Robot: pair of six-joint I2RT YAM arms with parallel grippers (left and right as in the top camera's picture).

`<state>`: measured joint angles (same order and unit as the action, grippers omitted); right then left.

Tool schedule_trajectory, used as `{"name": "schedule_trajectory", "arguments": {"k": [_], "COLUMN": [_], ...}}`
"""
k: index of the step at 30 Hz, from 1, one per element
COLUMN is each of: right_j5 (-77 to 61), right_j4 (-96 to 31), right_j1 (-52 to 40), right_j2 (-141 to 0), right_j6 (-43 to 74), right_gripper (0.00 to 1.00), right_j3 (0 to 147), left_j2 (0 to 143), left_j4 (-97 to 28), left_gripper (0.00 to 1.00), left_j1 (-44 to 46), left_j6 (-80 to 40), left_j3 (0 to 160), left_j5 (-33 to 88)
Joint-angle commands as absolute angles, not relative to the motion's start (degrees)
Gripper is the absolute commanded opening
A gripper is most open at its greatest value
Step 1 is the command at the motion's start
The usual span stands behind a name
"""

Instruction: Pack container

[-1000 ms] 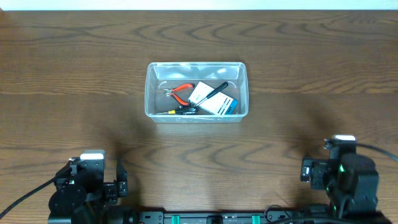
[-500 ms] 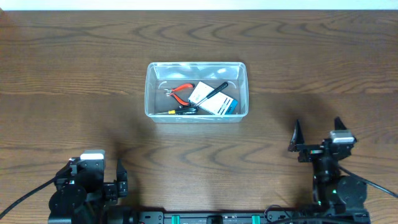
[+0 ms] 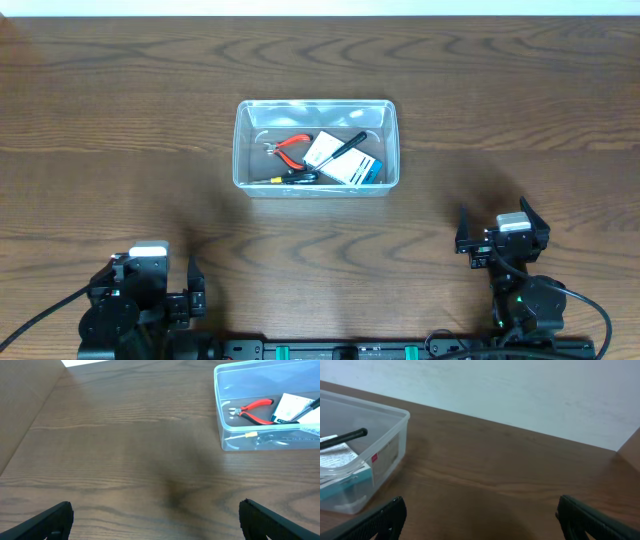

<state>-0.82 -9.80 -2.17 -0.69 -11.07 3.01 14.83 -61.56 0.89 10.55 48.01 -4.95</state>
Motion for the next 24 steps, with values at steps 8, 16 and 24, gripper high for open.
{"name": "schedule_trajectory", "arguments": {"k": [8, 16, 24], "right_j5": [5.8, 6.2, 6.2], "right_j4": [-9.6, -9.5, -9.5], "right_j1": [-1.8, -1.0, -1.0], "right_j2": [-0.3, -0.3, -0.3], "right_j6": [2.2, 4.8, 4.8], "right_gripper": [0.99, 0.99, 0.99], "right_j3": [2.8, 2.8, 2.8], "left_j2": [14.5, 14.5, 14.5], "left_j4": [-61.7, -61.7, -61.7], "left_gripper": [0.98, 0.98, 0.98], "left_j1": [1.1, 1.1, 1.1], "left_j6": [10.5, 10.5, 10.4], "left_j3": [47.7, 47.7, 47.7], "left_j5": [-5.6, -5.6, -5.6]}}
